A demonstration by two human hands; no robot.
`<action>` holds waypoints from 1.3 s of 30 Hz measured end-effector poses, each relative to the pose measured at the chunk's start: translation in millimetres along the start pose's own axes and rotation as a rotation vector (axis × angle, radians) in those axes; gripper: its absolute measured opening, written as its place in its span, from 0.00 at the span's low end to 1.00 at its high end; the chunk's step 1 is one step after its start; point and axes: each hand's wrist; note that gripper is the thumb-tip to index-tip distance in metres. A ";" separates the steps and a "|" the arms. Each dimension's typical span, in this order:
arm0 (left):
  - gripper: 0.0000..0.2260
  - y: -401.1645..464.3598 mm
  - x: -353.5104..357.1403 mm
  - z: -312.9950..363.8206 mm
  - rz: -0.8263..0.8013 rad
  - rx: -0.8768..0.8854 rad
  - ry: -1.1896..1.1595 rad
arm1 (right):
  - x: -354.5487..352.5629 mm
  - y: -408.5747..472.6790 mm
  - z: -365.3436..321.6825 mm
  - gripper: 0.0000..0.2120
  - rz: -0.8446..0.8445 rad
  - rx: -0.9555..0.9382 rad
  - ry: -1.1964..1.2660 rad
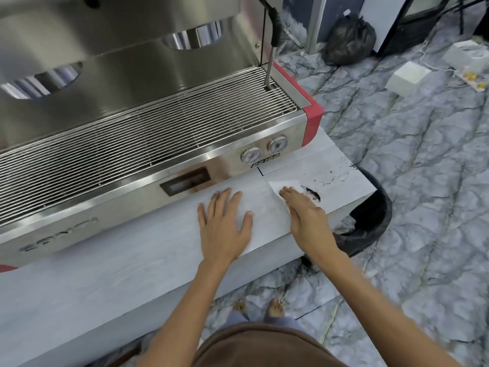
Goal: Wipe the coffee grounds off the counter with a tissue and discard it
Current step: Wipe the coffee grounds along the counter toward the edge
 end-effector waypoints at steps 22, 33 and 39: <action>0.25 1.0 -4.3 -5.5 0.007 0.010 -0.120 | 38.6 18.5 -9.9 0.19 -0.109 -0.024 -0.240; 0.23 1.2 -3.7 -6.5 -0.014 0.014 -0.112 | 14.4 24.6 19.0 0.21 -0.044 0.040 -0.162; 0.23 1.2 -4.2 -5.5 -0.010 -0.005 -0.134 | 7.2 17.7 1.5 0.15 0.024 0.047 -0.053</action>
Point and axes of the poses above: each hand's wrist, its own y-axis towards the middle knuckle, its own x-axis out of the palm, z = x × y, and after that the axes turned 2 degrees about x, right-handed
